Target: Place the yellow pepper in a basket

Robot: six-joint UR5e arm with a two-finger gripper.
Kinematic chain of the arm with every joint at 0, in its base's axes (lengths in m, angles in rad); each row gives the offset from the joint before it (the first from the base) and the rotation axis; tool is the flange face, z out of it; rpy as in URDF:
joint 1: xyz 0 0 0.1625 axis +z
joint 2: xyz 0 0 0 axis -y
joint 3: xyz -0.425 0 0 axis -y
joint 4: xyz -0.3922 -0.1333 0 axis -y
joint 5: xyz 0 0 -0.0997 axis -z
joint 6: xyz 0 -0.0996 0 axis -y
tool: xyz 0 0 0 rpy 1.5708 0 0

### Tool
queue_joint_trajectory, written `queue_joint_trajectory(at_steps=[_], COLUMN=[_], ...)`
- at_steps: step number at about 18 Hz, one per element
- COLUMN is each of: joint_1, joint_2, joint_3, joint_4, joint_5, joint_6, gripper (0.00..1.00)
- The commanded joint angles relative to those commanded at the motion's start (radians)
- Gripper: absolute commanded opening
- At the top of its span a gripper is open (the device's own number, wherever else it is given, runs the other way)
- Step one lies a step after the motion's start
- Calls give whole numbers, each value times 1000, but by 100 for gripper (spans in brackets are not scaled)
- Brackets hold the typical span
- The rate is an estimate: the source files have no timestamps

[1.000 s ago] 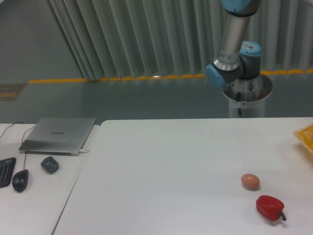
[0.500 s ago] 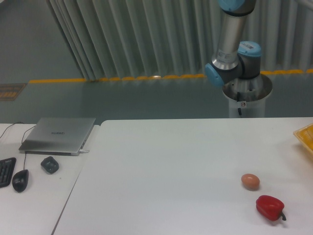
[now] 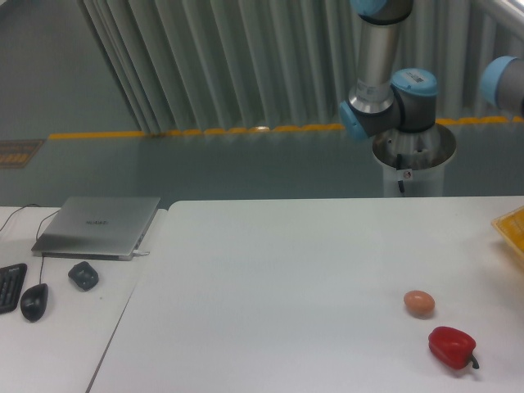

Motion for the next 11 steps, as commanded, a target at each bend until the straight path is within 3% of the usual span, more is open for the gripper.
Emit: queue_joint_trajectory(at_steps=[4, 11], joint_1=[-46, -54], joint_2=[0, -24], joint_3=[-12, -12], joint_4=[-2, 6], joint_5=[-51, -77], joint_6=[-100, -83], gripper=[100, 100])
